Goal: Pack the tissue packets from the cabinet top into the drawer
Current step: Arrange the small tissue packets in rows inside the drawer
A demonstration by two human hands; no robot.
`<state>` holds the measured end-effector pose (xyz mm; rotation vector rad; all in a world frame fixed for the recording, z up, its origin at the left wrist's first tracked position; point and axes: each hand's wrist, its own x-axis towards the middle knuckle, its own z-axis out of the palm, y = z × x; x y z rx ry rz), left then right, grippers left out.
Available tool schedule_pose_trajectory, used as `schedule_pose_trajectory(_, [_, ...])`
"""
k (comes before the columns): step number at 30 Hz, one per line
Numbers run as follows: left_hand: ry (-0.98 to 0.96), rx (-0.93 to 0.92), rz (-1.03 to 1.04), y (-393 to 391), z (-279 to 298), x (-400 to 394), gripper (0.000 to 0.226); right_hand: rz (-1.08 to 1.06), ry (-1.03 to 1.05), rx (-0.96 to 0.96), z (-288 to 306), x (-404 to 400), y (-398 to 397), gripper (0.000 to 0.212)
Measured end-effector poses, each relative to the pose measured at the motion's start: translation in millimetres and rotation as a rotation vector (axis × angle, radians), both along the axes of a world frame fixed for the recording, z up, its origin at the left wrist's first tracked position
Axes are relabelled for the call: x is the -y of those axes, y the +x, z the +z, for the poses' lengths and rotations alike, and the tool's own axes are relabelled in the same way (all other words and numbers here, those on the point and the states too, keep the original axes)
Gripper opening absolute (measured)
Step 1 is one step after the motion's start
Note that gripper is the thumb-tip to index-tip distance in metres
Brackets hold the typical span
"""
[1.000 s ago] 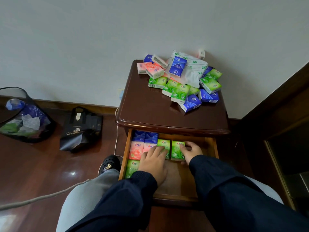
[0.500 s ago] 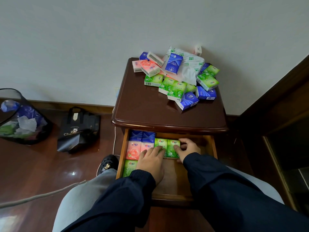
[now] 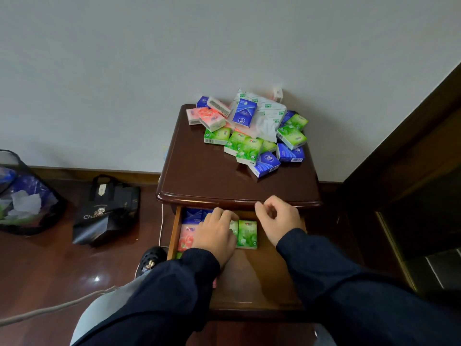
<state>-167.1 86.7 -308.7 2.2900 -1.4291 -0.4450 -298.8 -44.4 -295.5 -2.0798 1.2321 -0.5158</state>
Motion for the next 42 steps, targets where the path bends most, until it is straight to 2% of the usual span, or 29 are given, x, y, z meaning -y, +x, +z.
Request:
schedule_pose_trajectory(2, [-0.096, -0.020, -0.002, 5.8, 16.6, 10.4, 0.034, -0.009, -0.105, 0.131, 16.2, 20.6, 13.4, 0.016])
schedule_pose_trajectory(3, [-0.144, -0.017, -0.003, 8.7, 23.8, 16.2, 0.033, -0.026, -0.109, 0.150, 21.4, 31.9, 21.1, 0.019])
schedule_pose_trajectory(7, [-0.259, -0.074, 0.081, 21.0, 45.2, 42.5, 0.032, -0.078, 0.097, 0.028, 22.6, 65.9, 39.1, 0.082])
schedule_pose_trajectory(10, [-0.260, -0.166, 0.213, 29.7, 58.2, 67.9, 0.035, -0.030, 0.043, -0.005, 10.1, 71.2, 39.1, 0.094])
schedule_pose_trajectory(15, [-0.199, -0.223, 0.289, 38.5, 71.3, 112.6, 0.042, -0.012, -0.020, 0.097, -0.4, 74.1, 36.0, 0.082])
schedule_pose_trajectory(19, [-0.172, -0.238, 0.320, 40.5, 71.6, 140.9, 0.042, 0.039, -0.027, 0.079, -5.3, 77.2, 33.5, 0.066])
schedule_pose_trajectory(26, [-0.156, -0.257, 0.361, 44.5, 53.6, 155.7, 0.030, 0.049, -0.091, 0.022, -8.0, 77.0, 36.9, 0.067])
schedule_pose_trajectory(29, [-0.266, -0.272, 0.372, 41.5, 44.5, 138.0, 0.033, 0.062, -0.148, -0.002, -8.1, 75.2, 37.4, 0.069])
schedule_pose_trajectory(32, [-0.396, -0.383, 0.444, 33.5, 34.9, 100.8, 0.041, 0.057, -0.181, -0.030, -6.6, 71.7, 39.1, 0.068])
schedule_pose_trajectory(37, [-0.518, -0.466, 0.502, 13.3, 21.8, 28.9, 0.048, -0.014, -0.274, -0.179, 1.0, 60.8, 49.6, 0.064])
schedule_pose_trajectory(42, [-0.506, -0.522, 0.516, -4.3, 13.6, -17.6, 0.047, -0.148, -0.117, -0.223, 21.4, 37.6, 60.7, 0.054])
